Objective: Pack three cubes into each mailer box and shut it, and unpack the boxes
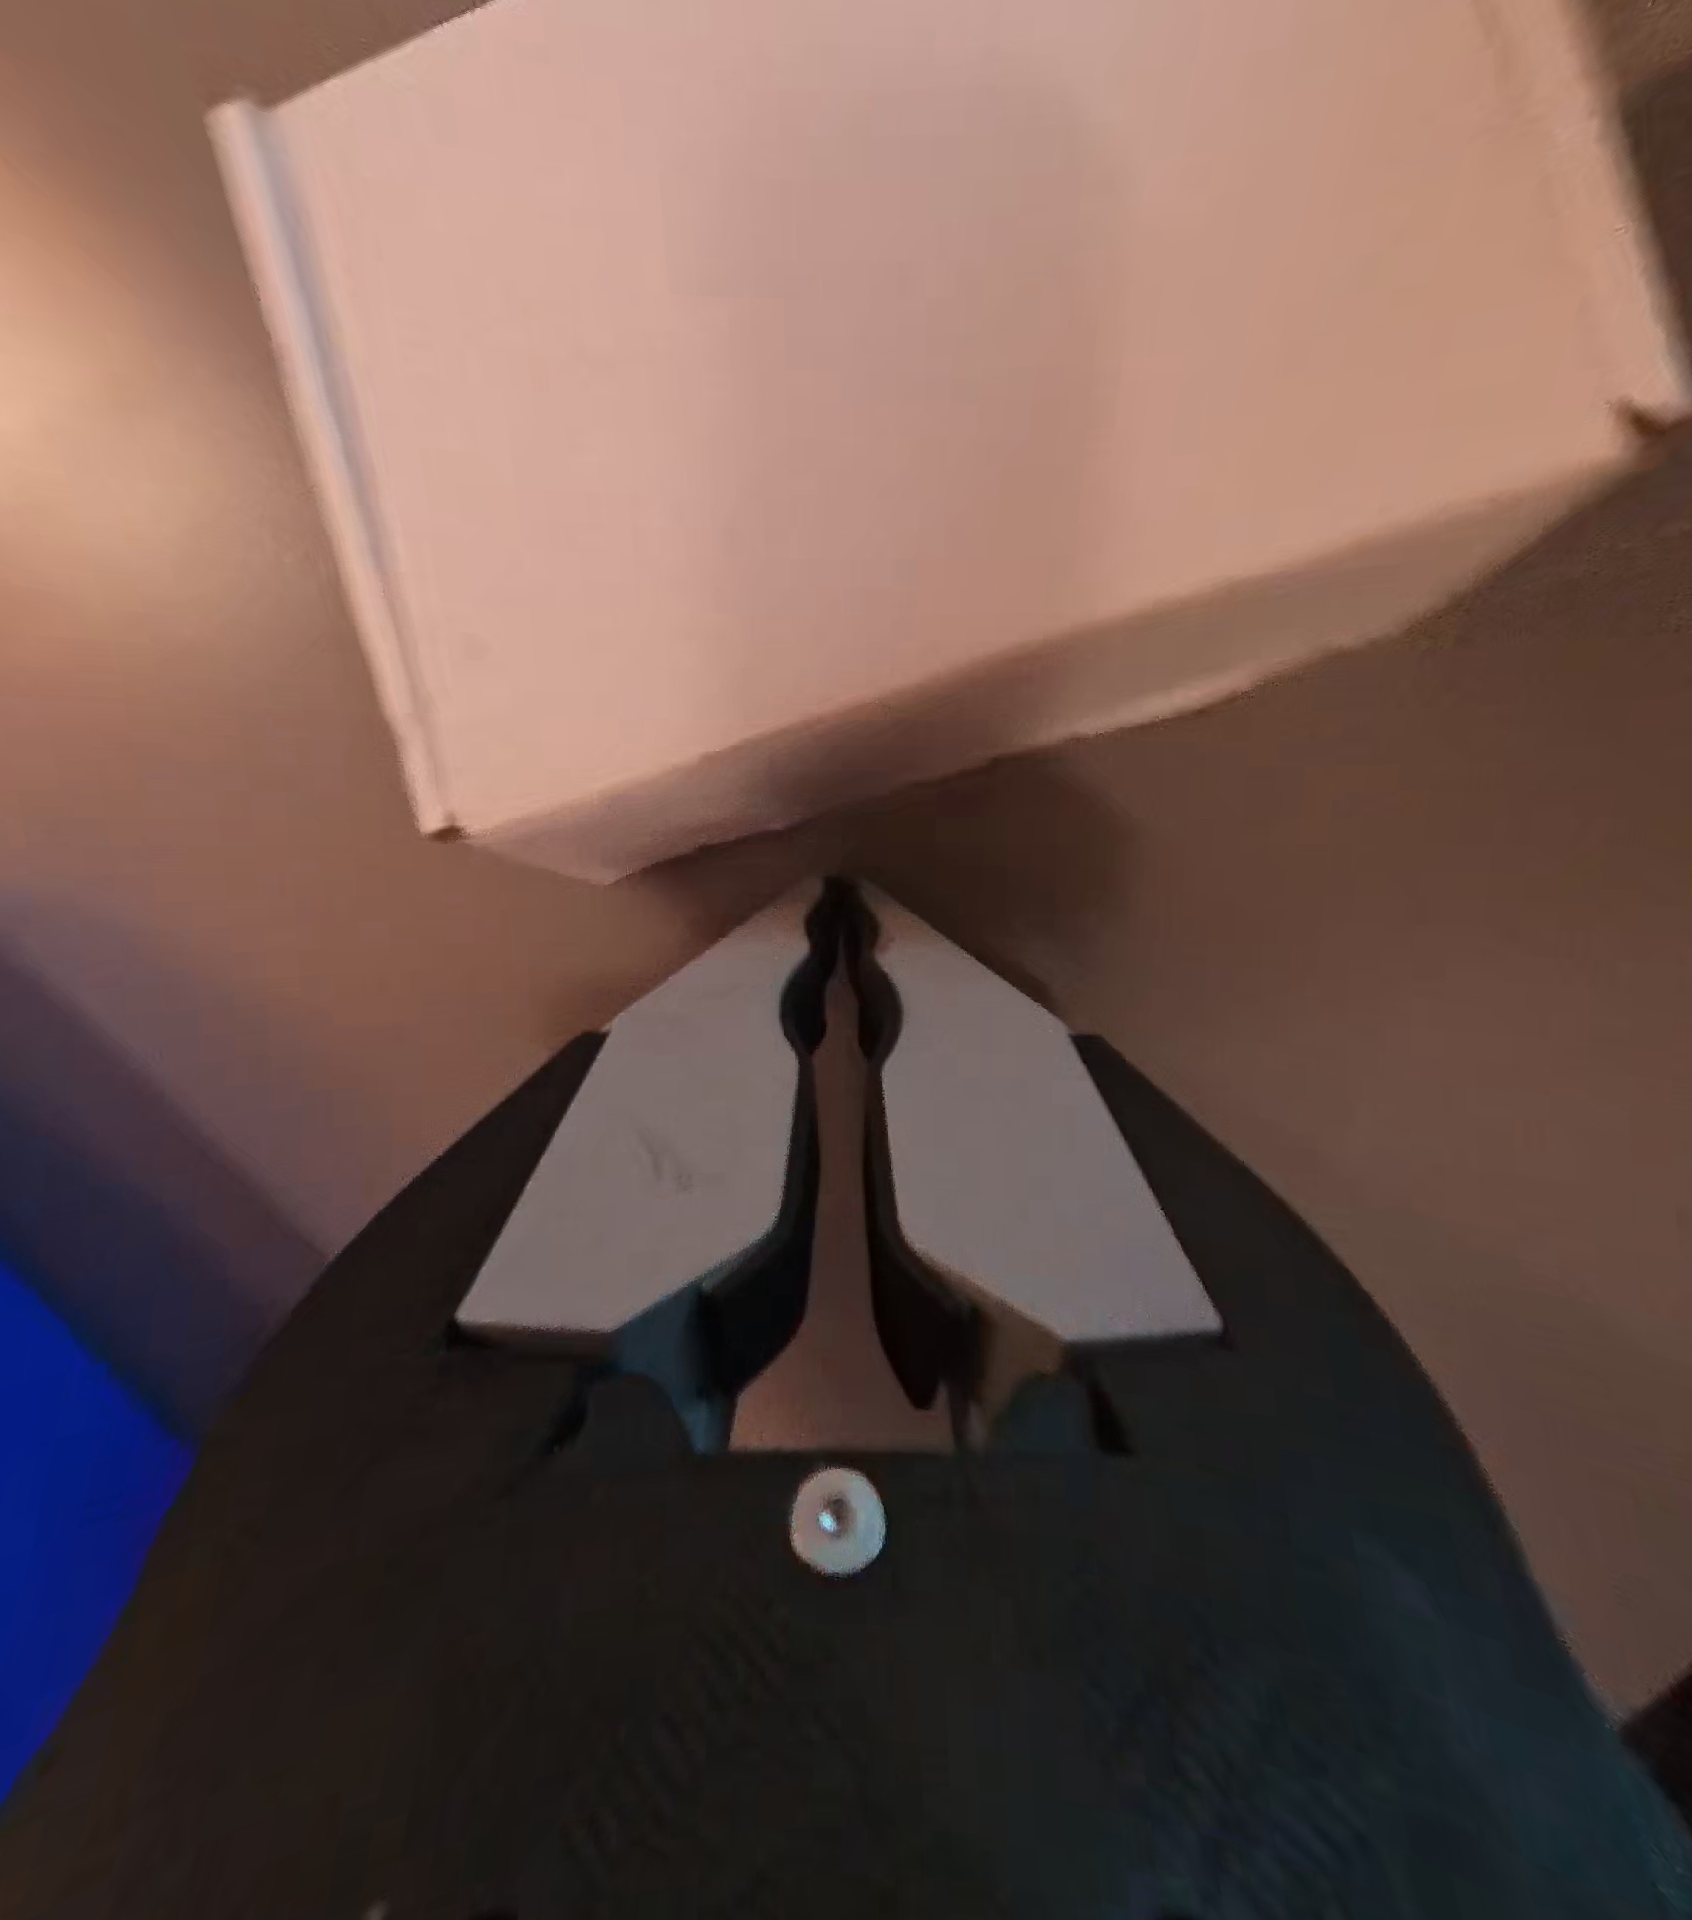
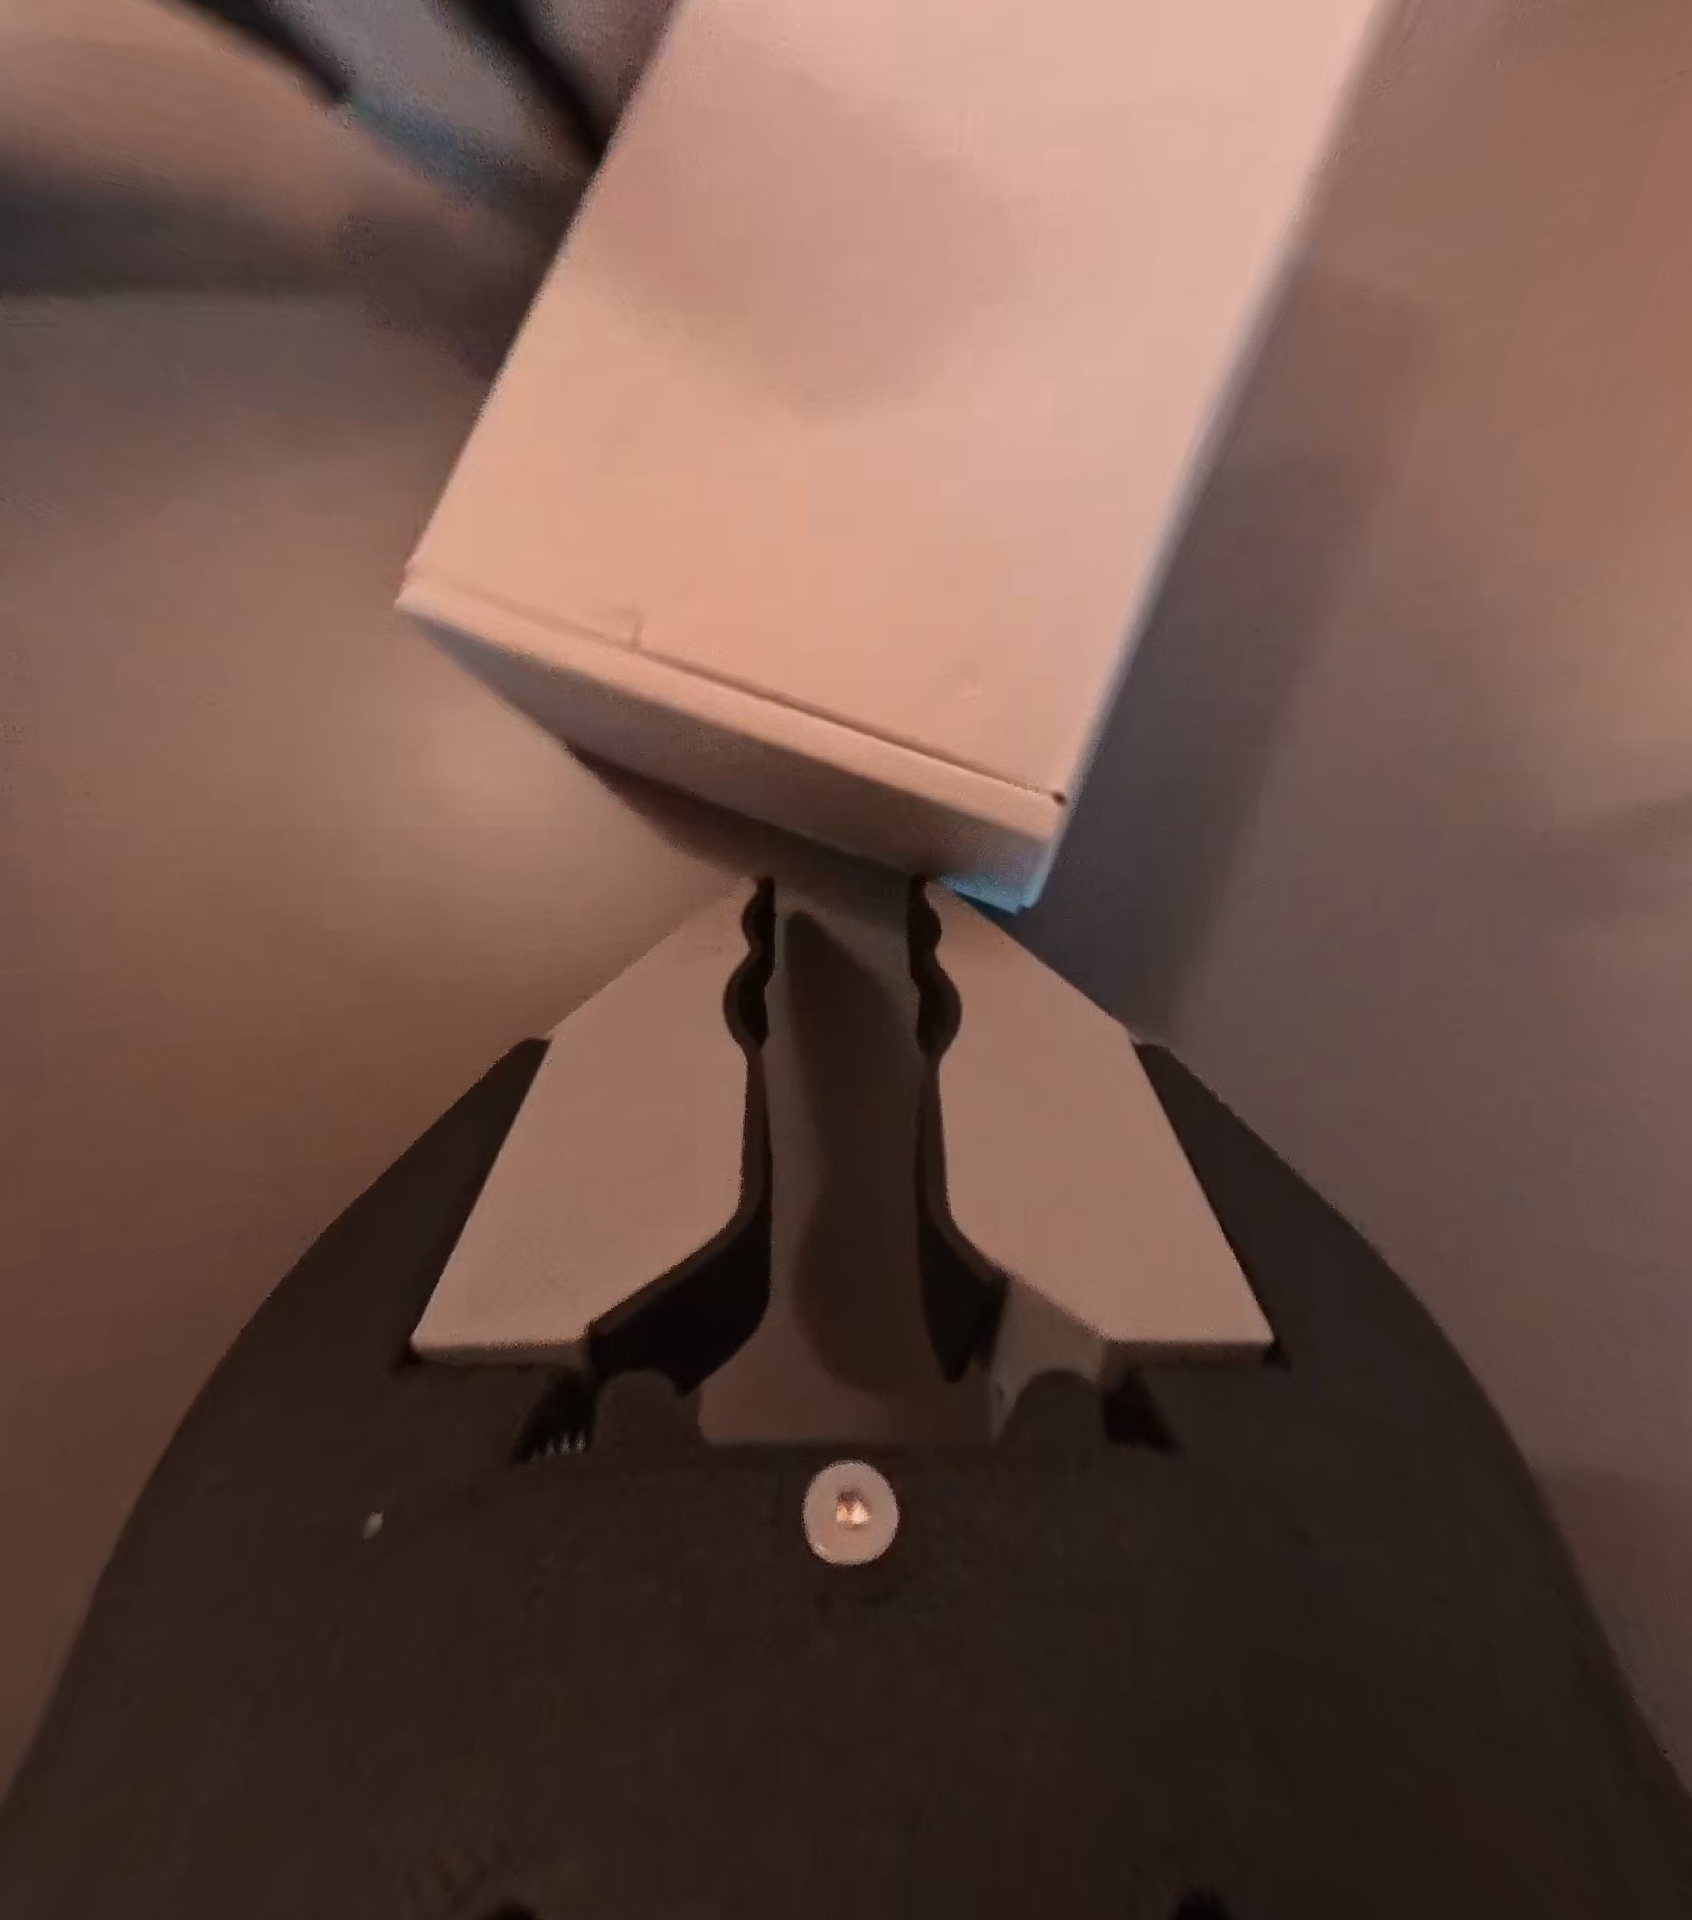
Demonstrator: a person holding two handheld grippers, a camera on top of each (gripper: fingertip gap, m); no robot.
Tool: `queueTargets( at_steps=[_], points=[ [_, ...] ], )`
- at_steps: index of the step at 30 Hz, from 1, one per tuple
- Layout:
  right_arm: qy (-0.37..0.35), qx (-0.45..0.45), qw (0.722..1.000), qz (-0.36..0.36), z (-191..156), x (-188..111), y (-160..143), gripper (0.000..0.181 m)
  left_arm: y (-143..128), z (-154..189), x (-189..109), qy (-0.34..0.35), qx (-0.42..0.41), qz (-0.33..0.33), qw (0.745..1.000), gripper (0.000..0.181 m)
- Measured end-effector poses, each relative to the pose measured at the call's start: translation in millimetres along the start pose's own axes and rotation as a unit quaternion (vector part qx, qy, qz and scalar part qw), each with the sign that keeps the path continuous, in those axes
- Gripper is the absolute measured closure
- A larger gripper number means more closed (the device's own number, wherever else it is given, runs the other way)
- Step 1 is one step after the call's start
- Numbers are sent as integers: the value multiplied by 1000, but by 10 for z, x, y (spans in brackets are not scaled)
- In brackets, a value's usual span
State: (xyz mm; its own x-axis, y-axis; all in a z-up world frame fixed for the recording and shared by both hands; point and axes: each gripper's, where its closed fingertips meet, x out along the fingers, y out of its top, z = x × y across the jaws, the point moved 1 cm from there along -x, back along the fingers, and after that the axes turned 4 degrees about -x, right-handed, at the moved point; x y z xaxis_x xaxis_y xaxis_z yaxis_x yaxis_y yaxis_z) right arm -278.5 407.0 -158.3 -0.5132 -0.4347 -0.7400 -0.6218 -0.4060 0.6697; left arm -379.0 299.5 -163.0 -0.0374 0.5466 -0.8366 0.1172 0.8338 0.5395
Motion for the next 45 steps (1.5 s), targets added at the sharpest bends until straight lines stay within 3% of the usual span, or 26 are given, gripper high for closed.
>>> queueTargets(
  at_steps=[1, 6, 10, 13, 19, 23, 28, 32, 37, 45],
  points=[
    [-21, 13, 1000, 9, 95, -28, 13, 158, -7, 43, -10, -4, 5, 2, 1000, 181],
    [-47, 31, 998, 34, 209, -121, 69, 158, -113, -387, -65, 92, -43, -18, 995, 181],
    [-64, 28, 997, 31, 250, -121, 76, 158, -40, -885, -131, 197, -111, 22, 974, 178],
    [-45, 22, 998, 31, 178, -84, 91, 157, 10, -988, -16, 204, -125, 35, 970, 179],
    [-102, 29, 994, 20, 358, -92, 69, 144, 85, -590, 127, 125, -61, 21, 990, 181],
    [-134, 78, 988, 16, 558, -216, -51, 149, 89, -327, 94, 65, -50, 14, 997, 181],
    [-44, 62, 997, 30, 285, -317, -108, 156, 7, -598, 76, 140, -31, 7, 990, 181],
    [-8, 31, 999, 0, 100, -167, -121, 155, 18, -738, 82, 173, -10, 5, 985, 177],
    [-6, -6, 1000, -21, -12, -25, -82, 157, 77, -751, 142, 227, 126, -10, 966, 181],
    [14, -6, 1000, -4, -48, -203, -101, 162, 248, -270, 155, 117, 178, -16, 977, 181]
  ],
)
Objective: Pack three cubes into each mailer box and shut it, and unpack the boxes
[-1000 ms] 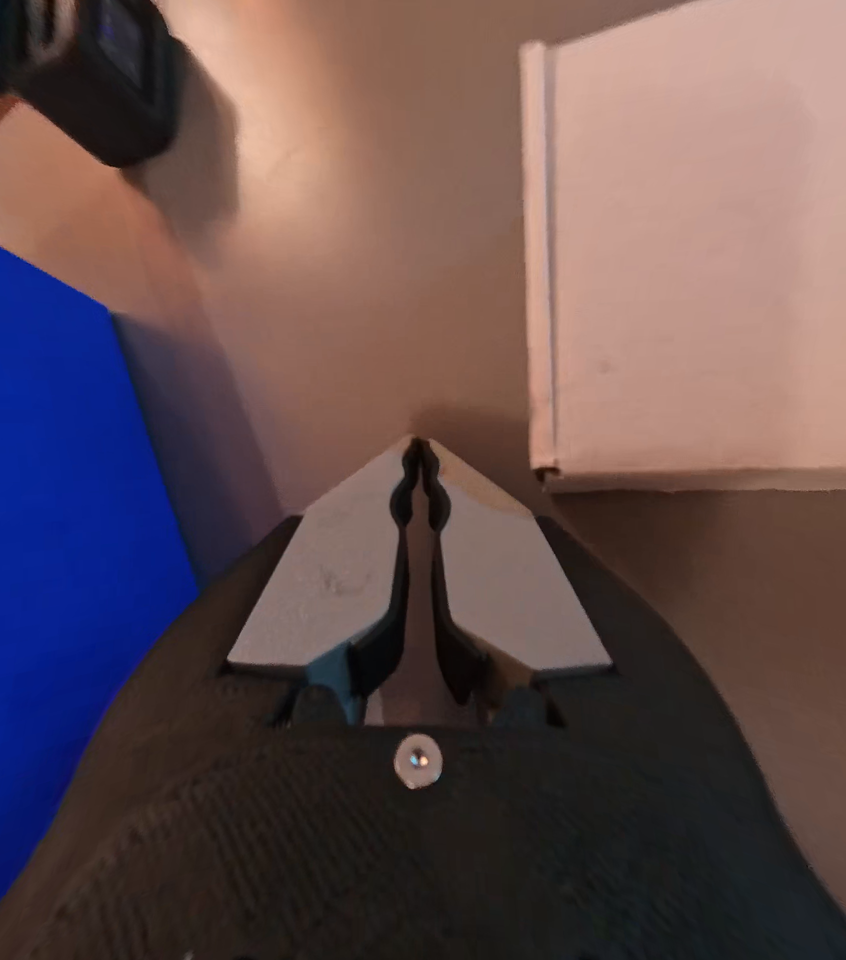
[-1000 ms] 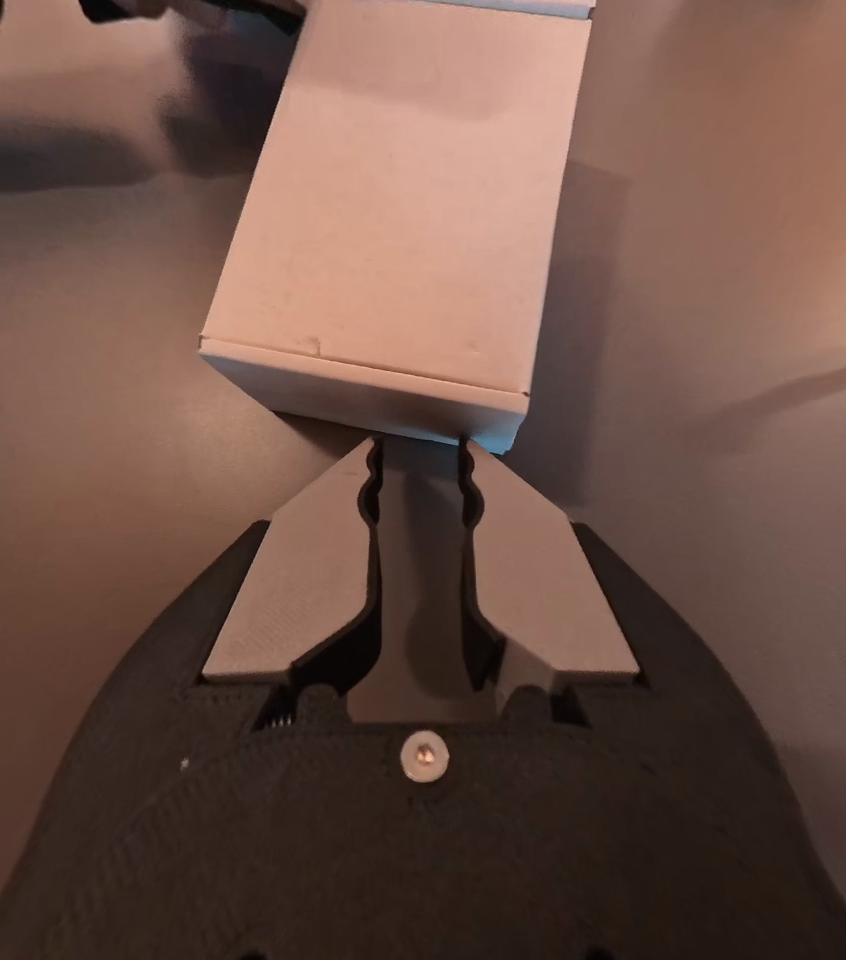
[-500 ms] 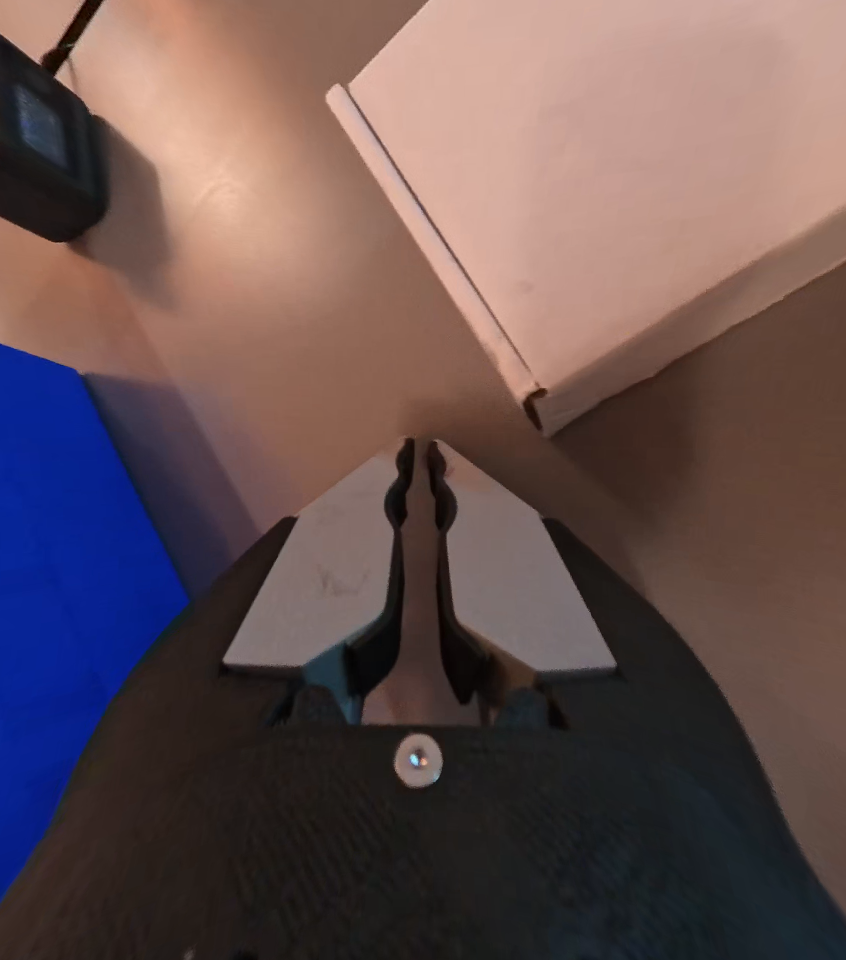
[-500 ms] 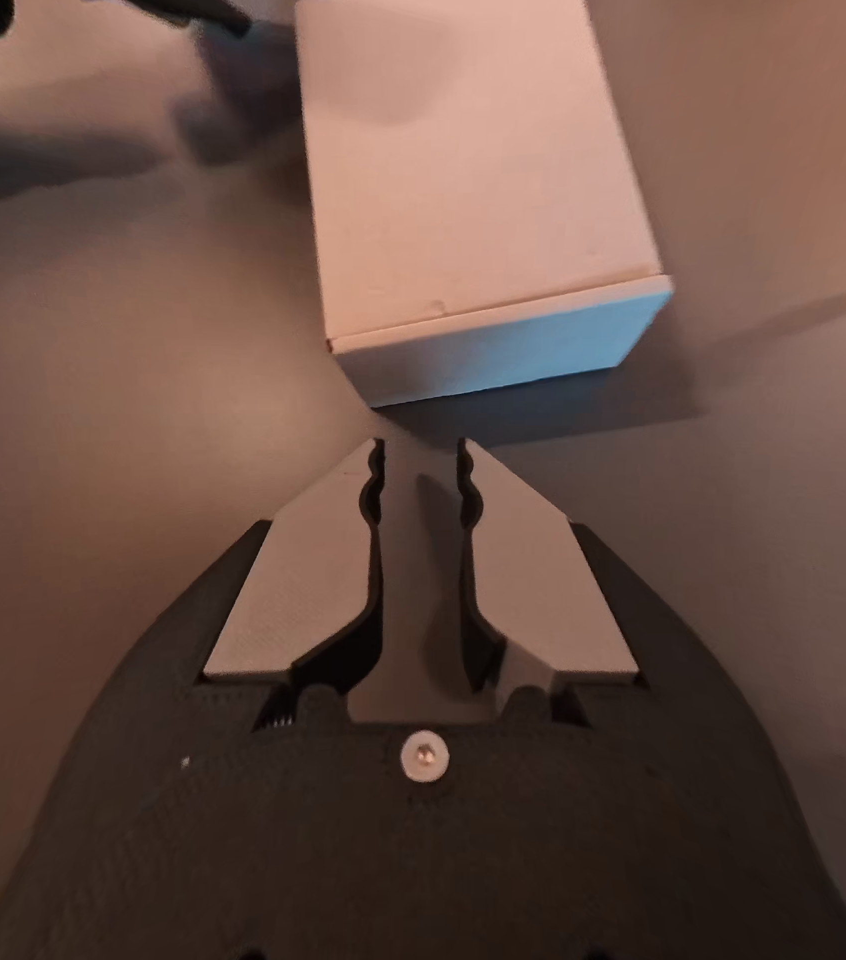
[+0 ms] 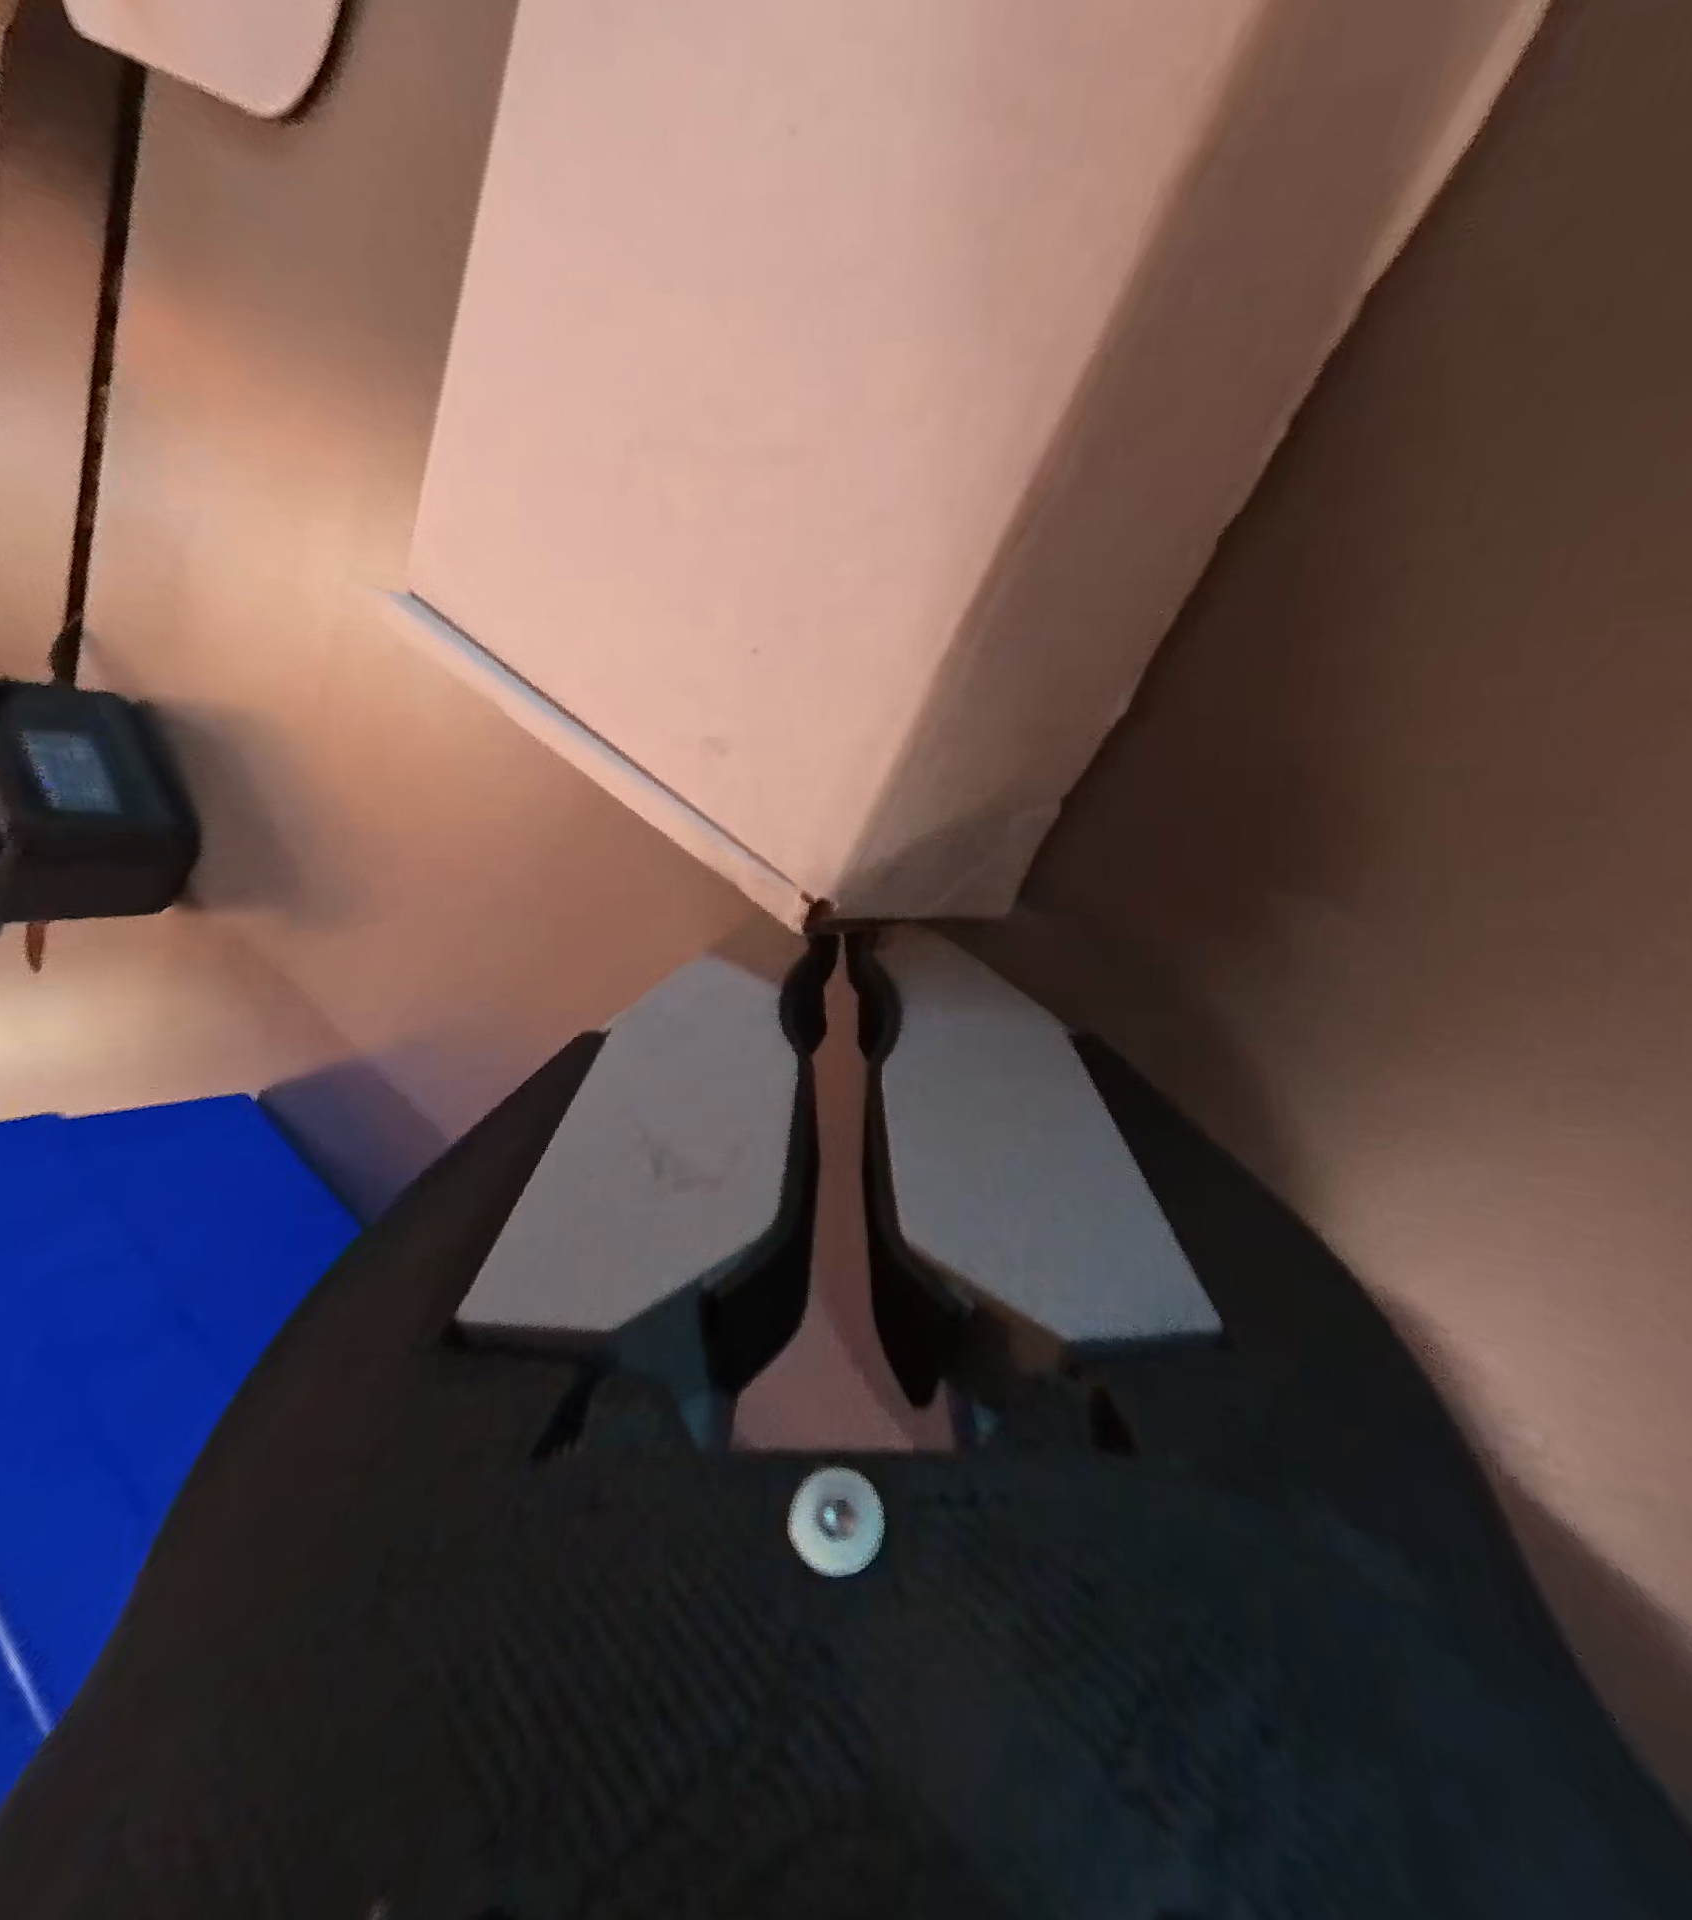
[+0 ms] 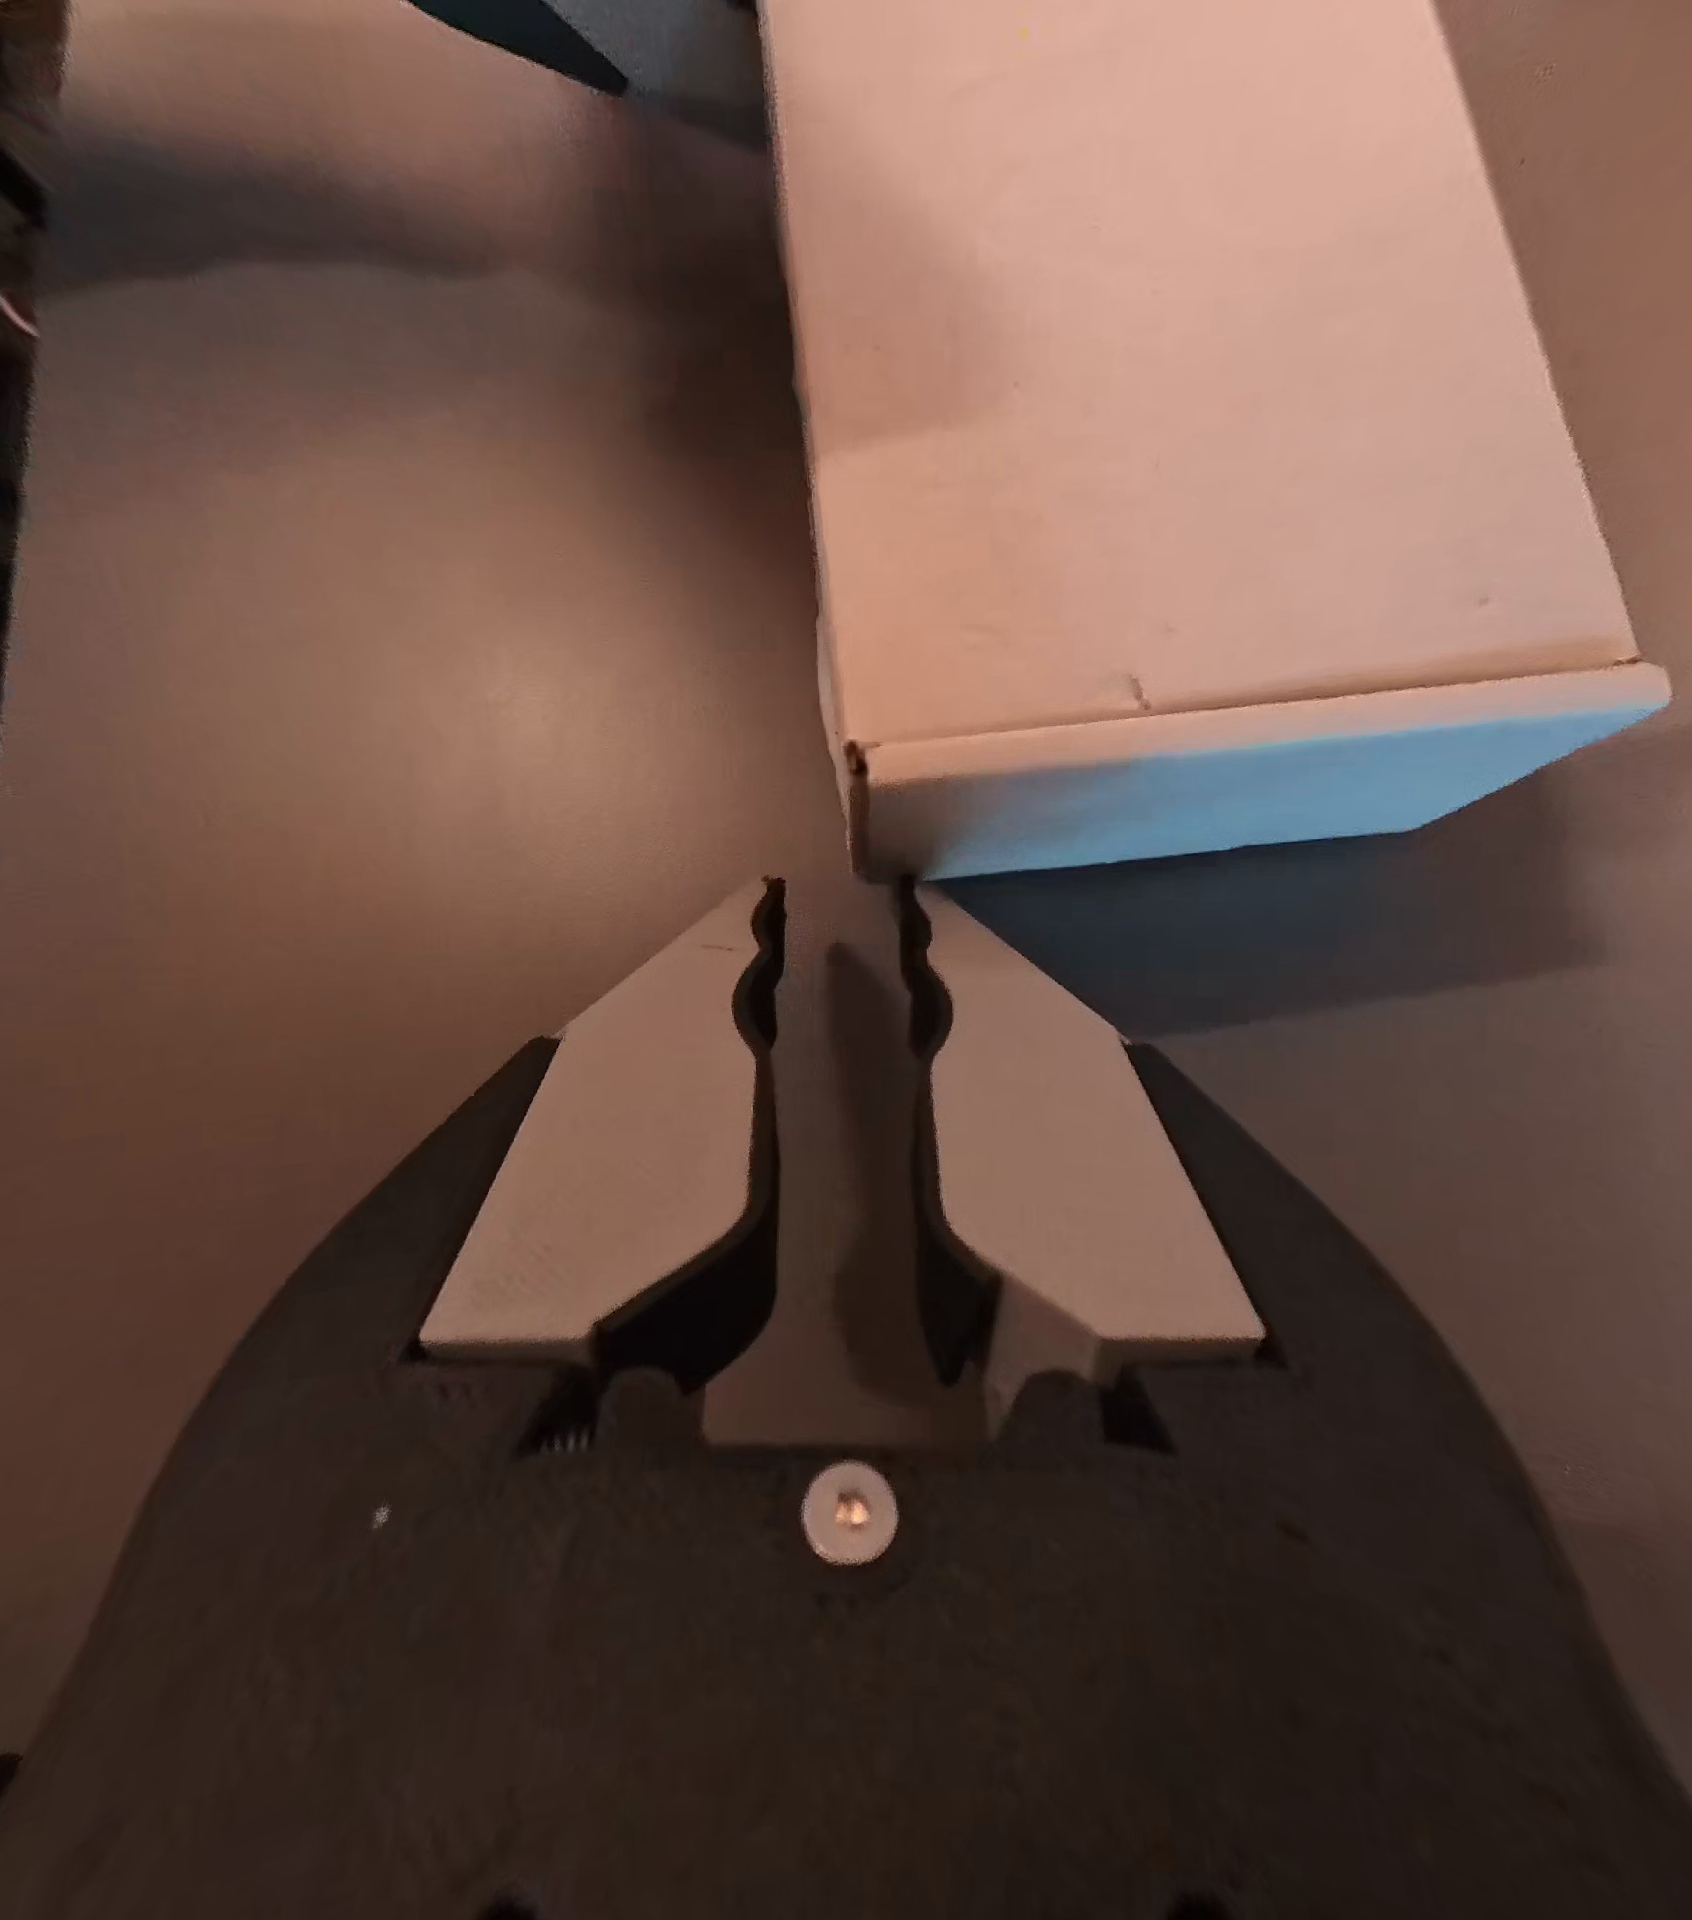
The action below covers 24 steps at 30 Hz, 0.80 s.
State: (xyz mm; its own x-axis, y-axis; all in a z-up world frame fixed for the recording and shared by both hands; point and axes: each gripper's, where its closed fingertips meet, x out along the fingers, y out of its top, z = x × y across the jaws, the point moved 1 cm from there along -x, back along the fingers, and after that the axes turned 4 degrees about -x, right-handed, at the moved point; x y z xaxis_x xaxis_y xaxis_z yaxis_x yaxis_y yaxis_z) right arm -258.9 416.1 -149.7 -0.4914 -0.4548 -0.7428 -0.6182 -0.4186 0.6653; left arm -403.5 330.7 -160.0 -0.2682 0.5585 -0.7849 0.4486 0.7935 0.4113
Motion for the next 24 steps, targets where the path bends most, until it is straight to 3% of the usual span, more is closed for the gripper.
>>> queueTargets(
  at_steps=[6, 10, 16, 22, 24],
  points=[
    [37, -27, 998, 52, -160, -256, 82, 178, 159, 150, -367, -81, -43, 82, 992, 181],
    [64, -35, 992, 105, -268, -399, 245, 181, 195, 99, -552, -82, -65, 120, 987, 181],
    [65, -26, 985, 160, -253, -547, 389, 181, 241, 27, -607, -97, -120, 155, 976, 181],
    [68, 44, 979, 186, -51, -592, 359, 181, 337, -52, -594, -120, -171, 182, 961, 181],
    [51, 57, 980, 184, 35, -578, 337, 171, 385, -92, -576, -121, -183, 193, 956, 181]
  ],
)
